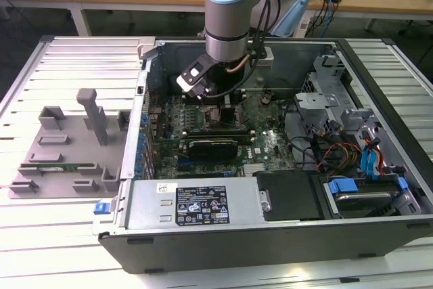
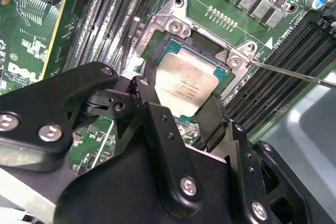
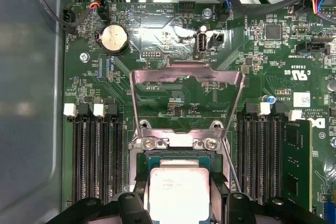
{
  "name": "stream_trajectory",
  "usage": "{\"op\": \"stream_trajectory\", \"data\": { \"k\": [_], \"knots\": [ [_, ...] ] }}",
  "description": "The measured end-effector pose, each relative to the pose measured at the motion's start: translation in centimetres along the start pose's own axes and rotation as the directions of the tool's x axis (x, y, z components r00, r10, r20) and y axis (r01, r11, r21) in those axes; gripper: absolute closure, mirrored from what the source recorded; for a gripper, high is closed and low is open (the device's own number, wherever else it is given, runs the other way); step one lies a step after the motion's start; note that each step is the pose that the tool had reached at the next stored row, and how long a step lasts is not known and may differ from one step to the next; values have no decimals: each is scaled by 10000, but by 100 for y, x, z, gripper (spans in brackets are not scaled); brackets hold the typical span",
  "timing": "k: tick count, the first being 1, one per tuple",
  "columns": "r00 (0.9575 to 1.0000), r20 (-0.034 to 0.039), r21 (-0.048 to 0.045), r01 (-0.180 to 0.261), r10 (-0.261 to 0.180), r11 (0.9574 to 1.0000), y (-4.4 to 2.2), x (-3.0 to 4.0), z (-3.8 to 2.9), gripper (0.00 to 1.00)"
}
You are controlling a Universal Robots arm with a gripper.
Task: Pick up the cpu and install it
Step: 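Place the cpu into insertion slot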
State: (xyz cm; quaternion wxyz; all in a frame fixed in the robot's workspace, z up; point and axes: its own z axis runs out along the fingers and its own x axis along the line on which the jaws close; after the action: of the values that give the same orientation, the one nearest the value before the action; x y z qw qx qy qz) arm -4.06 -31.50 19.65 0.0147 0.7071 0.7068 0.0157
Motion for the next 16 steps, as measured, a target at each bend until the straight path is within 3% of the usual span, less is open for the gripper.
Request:
{"op": "stream_trajectory", "data": {
  "k": [16],
  "knots": [
    [10000, 1, 0, 0, 0, 10000, 10, -8, 15, 45]
  ]
}}
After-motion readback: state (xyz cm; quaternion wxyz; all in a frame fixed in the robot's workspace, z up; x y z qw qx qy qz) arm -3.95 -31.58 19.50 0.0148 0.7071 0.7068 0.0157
